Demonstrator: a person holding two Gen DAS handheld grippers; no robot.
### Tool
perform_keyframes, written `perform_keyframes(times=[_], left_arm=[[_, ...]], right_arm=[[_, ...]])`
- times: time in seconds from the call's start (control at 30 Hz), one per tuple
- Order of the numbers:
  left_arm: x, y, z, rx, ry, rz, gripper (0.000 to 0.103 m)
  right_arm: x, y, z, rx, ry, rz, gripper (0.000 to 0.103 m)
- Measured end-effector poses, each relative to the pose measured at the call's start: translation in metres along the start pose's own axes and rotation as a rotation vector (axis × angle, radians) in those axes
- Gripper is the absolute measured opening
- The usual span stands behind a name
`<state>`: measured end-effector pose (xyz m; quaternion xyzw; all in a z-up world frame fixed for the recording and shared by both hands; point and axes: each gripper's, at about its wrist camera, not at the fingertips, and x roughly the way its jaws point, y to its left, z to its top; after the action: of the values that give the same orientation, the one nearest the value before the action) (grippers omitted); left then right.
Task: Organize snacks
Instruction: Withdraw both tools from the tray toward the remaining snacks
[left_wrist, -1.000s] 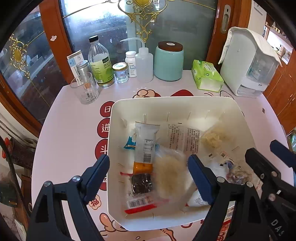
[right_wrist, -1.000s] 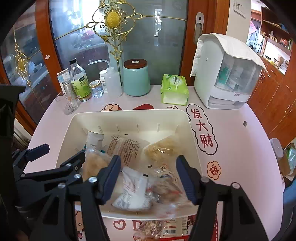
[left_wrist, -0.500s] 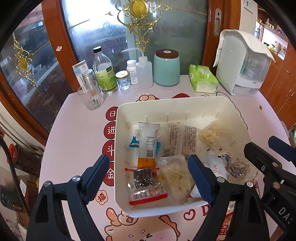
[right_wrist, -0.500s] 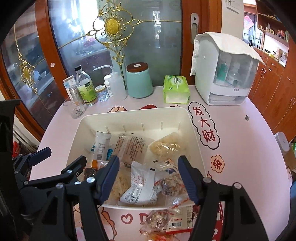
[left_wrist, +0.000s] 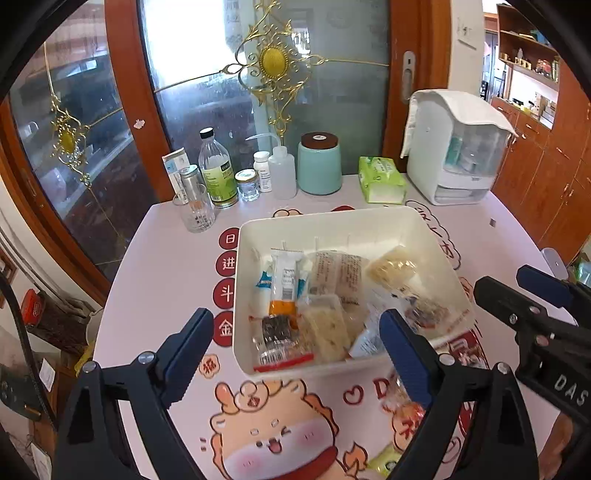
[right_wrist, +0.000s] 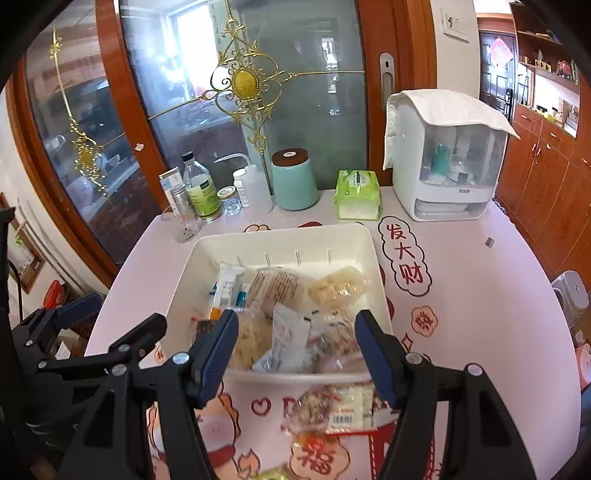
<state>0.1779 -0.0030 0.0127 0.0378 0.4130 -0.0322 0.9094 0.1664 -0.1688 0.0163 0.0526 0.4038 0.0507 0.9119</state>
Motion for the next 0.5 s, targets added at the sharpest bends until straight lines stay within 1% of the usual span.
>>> perform_keyframes(times=[0.1,0.23,0.37,0.5], left_arm=[[-0.012,-0.009,-0.014,-0.008,0.012,-0.011,0.091],[-0.016,-0.021,-0.037,-0.026,0.042,-0.024,0.091],[-0.006,-0.037,-0.066,-0.039,0.099,-0.02,0.091],[0.018,-0.055,-0.102,-0.061,0.177,-0.011,0.091]], right_arm=[[-0.011,-0.013,-0.012,-0.002,0.01,0.008,0.066],[-0.02,-0.03,-0.029,-0.02,0.029,0.014,0.066],[-0.024,-0.05,-0.05,-0.036,0.045,0.015,0.066],[-0.017,-0.07,-0.072,-0.047,0.066,0.024,0.066]])
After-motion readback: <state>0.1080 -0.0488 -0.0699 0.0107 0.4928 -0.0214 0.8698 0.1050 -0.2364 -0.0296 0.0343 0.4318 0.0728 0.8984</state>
